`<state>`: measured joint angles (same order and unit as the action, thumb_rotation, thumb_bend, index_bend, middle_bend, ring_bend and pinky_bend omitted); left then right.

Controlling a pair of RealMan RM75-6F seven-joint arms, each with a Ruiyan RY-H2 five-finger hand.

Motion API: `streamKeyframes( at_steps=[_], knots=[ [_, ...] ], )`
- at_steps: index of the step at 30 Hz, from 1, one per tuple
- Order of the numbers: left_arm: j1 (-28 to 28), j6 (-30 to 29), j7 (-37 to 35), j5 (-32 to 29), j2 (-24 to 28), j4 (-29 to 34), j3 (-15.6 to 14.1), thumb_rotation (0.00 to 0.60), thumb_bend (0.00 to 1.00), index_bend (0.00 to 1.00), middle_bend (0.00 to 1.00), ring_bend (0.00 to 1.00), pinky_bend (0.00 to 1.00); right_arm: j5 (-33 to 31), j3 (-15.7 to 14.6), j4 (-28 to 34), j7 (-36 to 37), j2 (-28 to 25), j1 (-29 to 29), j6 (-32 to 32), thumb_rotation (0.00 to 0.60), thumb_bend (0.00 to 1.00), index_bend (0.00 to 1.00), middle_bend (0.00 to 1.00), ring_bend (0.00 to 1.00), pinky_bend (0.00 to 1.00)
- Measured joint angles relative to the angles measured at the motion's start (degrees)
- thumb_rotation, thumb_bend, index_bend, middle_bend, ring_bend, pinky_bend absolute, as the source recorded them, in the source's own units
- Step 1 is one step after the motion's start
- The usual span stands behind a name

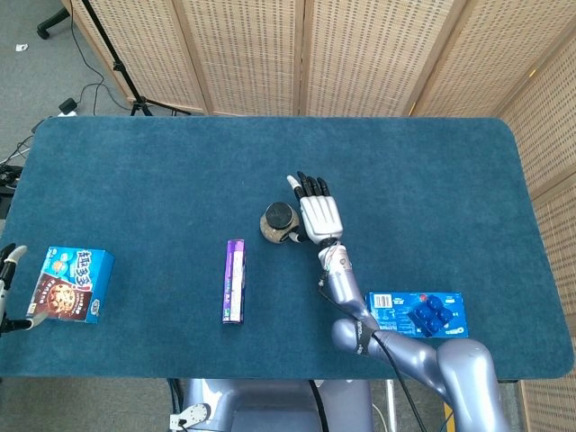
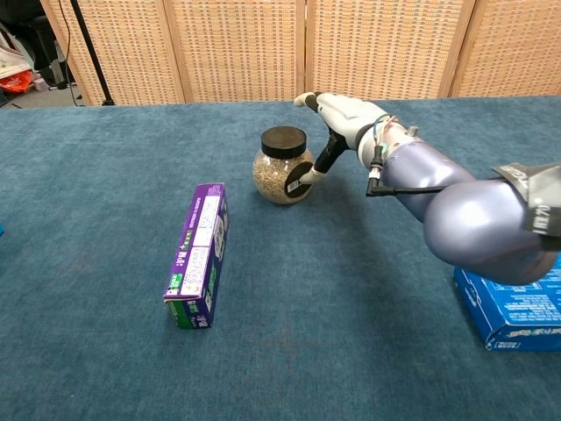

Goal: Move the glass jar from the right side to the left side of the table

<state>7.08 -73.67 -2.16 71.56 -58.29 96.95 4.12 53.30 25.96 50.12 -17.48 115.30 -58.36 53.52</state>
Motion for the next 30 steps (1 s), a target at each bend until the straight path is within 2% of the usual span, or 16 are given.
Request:
streamKeyframes(
  at_steps=[5,12,18,23,30],
  knots=[
    [0.2,0.5,0.0,-0.7,0.0,-0.2,0.2,0.6,0.0,0.0,0.0,0.0,0.0,-0.9,1.7,-3.1,0.0,1.6,-2.2,-0.9,0.6,0.0,0.0,0.0,0.0,0.0],
    [0.5,1.1,-0.2,-1.7,-0.2,-0.8,0.5,0.6,0.0,0.0,0.0,0.0,0.0,-3.9,4.6,-10.9,-1.5,4.5,-6.5,-3.6,0.6,0.0,0.0,0.0,0.0,0.0],
    [1.2,2.5,0.7,-2.3,-0.5,-1.0,0.6,0.6,0.0,0.0,0.0,0.0,0.0,-4.0,5.8,-16.0,-0.9,5.8,-9.4,-4.9,0.6,0.0,0.0,0.0,0.0,0.0],
    [1.4,2.4,1.5,-1.8,-0.7,-0.6,0.4,0.6,0.0,0.0,0.0,0.0,0.0,-2.5,5.3,-12.8,0.3,3.7,-7.9,-3.7,0.6,0.0,0.0,0.0,0.0,0.0],
    [1.1,1.6,1.8,-0.5,-0.7,0.1,-0.1,0.6,0.0,0.0,0.0,0.0,0.0,-0.5,3.1,-1.0,-1.4,-4.2,-3.0,-1.2,0.6,0.0,0.0,0.0,0.0,0.0]
  ],
)
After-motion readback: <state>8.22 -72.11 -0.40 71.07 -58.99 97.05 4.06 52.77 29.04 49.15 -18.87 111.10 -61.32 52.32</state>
